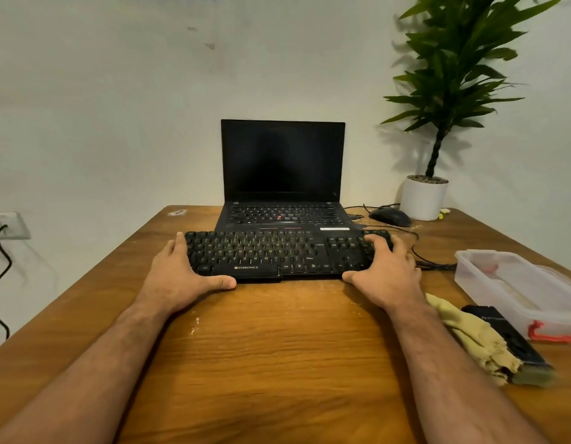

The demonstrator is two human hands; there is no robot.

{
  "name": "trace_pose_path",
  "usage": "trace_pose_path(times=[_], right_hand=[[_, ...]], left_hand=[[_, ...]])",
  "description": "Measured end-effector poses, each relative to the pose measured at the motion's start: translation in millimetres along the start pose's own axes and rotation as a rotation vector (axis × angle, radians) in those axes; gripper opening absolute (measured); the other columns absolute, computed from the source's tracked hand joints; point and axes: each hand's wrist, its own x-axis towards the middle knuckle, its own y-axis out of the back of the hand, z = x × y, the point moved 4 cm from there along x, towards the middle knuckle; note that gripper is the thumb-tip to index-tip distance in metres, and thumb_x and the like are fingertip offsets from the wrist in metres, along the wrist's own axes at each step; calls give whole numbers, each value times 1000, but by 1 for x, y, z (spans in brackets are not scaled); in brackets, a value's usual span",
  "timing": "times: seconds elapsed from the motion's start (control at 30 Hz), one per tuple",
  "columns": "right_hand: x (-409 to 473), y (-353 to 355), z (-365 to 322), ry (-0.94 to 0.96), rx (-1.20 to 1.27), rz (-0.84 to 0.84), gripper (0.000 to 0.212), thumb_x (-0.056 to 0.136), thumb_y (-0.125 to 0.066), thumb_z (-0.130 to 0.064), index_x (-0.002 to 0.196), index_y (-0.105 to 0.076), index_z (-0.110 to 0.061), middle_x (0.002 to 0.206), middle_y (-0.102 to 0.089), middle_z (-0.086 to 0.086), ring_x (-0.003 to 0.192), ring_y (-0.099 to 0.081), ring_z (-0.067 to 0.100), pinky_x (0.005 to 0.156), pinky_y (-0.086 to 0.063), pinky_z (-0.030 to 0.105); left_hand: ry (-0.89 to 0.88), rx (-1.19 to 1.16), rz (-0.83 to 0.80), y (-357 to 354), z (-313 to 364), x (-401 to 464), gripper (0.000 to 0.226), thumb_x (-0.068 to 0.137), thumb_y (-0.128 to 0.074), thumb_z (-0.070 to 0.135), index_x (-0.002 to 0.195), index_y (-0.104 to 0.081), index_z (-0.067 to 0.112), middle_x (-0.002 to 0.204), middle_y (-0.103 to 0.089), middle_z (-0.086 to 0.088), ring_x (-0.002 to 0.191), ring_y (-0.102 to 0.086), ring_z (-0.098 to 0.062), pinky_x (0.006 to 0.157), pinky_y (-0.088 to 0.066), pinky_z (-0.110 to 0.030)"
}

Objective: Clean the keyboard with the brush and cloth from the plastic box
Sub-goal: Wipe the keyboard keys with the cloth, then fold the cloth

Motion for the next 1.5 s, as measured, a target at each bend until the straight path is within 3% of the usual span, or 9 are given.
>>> trace_pose_path(times=[0.27,0.6,0.8,0.93,1.03,1.13,1.3,1.4,1.5], right_hand=[[-36,45,-23,177,-27,235,45,92,-61,-29,136,-55,-29,143,-48,1,134,-37,22,114,-33,40],[-78,87,28,33,-436,-211,34,82,-75,-47,105,-65,-24,103,-68,-3,99,-63,16,94,-52,38],[-68,89,46,80,59,-119,31,90,-69,-22,120,-68,-27,117,-69,-6,104,-63,9,92,-55,32],[-67,98,53,80,374,-115,24,87,-73,-16,107,-74,-28,104,-70,-9,94,-64,5,78,-53,23],[-70,105,55,87,678,-108,26,81,-79,-11,101,-77,-28,97,-75,1,89,-71,13,80,-61,38],[-74,110,51,158,886,-185,38,71,-82,-8,104,-77,-25,95,-67,18,87,-66,22,90,-57,50],[-80,113,52,197,978,-388,54,67,-81,-18,119,-72,-26,115,-73,0,108,-67,22,93,-55,44],[-88,111,47,223,880,-441,30,78,-77,-10,107,-74,-17,96,-78,1,84,-72,10,67,-56,23],[-92,107,45,202,890,-441,10,75,-79,-16,84,-79,-11,89,-77,11,80,-73,20,68,-57,29]], left_hand=[[-324,34,169,7,60,-51,110,75,-64,70,157,-12,19,164,-16,-1,150,-16,-17,118,-18,-36],[-310,-416,-322,-71,193,-125,26,93,-62,37,118,-69,32,112,-71,13,99,-62,-2,98,-48,-27],[28,-964,-682,-119,221,-132,26,89,-71,22,115,-71,18,105,-74,-4,100,-69,-15,88,-59,-32],[-12,-1086,-766,-120,229,-135,23,83,-75,20,105,-75,13,99,-77,-4,92,-71,-14,80,-57,-27],[-68,-1149,-769,-112,232,-137,24,76,-78,13,99,-74,7,96,-75,-13,84,-66,-21,73,-53,-29],[-105,-1132,-714,-96,238,-133,19,78,-74,-3,96,-69,1,97,-73,-22,86,-69,-29,81,-57,-42],[-348,-820,-610,-53,253,-124,11,89,-63,-3,94,-66,7,91,-73,-13,83,-69,-21,81,-58,-41],[-381,-734,-539,-34,257,-122,14,91,-62,3,93,-72,12,92,-73,-7,88,-66,-21,83,-54,-40],[-339,-744,-617,-29,256,-124,16,93,-59,7,98,-74,10,93,-74,-6,88,-67,-22,78,-56,-37]])
